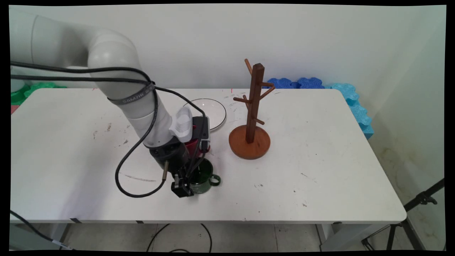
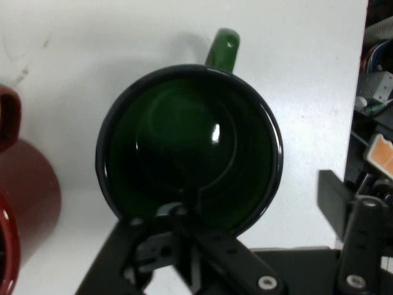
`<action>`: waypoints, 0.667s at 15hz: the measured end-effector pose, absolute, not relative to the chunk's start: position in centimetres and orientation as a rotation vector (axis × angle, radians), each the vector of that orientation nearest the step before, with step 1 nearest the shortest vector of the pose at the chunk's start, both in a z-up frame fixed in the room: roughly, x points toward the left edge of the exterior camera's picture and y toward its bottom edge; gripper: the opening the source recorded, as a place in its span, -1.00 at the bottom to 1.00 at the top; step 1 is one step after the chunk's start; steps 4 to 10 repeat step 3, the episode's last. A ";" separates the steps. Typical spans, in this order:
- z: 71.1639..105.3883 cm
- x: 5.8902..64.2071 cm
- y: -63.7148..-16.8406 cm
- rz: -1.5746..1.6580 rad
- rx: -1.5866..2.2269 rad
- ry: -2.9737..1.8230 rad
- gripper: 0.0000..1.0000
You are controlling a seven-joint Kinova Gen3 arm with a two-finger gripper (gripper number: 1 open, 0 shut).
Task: Place the picked object on the table
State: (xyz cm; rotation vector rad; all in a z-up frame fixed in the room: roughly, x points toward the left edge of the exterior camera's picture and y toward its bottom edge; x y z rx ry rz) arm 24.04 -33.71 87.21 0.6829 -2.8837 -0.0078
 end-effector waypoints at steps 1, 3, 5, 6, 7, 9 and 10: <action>87.1 24.0 -33.7 -0.007 0.687 -2.879 1.00; 87.0 23.9 -33.7 -0.008 0.693 -2.867 1.00; 87.0 23.9 -33.7 -0.008 0.693 -2.867 1.00; 87.0 23.9 -33.7 -0.008 0.693 -2.867 1.00; 87.0 23.9 -33.7 -0.008 0.693 -2.867 1.00; 87.0 23.9 -33.7 -0.008 0.693 -2.867 1.00; 87.0 23.9 -33.7 -0.008 0.693 -2.867 1.00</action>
